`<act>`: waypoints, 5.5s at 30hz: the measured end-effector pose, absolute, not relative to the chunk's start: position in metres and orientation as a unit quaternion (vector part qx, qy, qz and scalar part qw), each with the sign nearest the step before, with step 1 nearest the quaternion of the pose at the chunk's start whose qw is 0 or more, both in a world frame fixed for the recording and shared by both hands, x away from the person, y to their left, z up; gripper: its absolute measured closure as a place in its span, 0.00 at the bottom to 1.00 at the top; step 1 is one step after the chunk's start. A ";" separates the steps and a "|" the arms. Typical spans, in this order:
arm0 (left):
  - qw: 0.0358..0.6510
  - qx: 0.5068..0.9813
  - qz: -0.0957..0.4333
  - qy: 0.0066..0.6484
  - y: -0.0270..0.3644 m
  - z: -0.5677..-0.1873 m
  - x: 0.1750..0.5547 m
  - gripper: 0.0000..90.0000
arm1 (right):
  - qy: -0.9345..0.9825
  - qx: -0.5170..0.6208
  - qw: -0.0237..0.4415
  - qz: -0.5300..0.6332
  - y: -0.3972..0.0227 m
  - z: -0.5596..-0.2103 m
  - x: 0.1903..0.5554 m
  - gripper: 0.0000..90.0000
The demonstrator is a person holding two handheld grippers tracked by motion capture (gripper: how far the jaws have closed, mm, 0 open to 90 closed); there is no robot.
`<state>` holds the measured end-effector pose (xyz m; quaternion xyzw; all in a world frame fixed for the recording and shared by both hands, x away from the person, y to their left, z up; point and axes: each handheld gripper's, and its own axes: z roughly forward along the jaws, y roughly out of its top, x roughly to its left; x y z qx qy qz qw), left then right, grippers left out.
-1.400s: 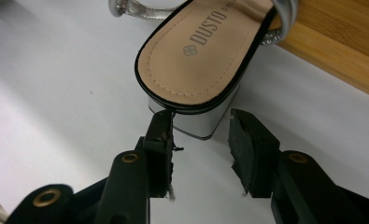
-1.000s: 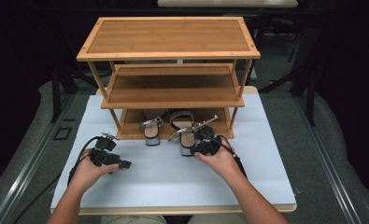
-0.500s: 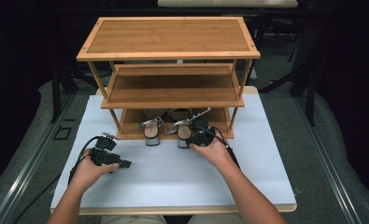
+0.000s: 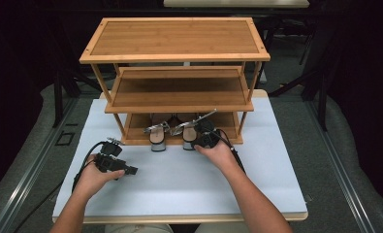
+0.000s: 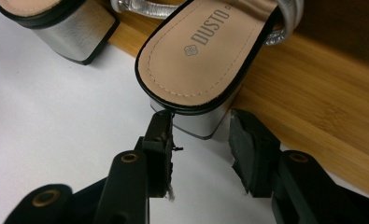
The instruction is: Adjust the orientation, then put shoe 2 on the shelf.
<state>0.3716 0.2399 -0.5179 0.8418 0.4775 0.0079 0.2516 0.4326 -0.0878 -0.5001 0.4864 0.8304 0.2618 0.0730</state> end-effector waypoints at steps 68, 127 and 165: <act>0.276 0.840 0.035 0.466 0.167 -0.513 0.443 0.55 | 0.824 0.480 0.085 0.289 -0.080 -0.505 0.425 0.61; 0.302 0.835 0.031 0.459 0.179 -0.488 0.427 0.46 | 0.828 0.463 0.090 0.303 -0.084 -0.490 0.411 0.57; 0.305 0.839 0.059 0.447 0.254 -0.448 0.361 0.40 | 0.819 0.466 0.105 0.317 -0.166 -0.463 0.350 0.54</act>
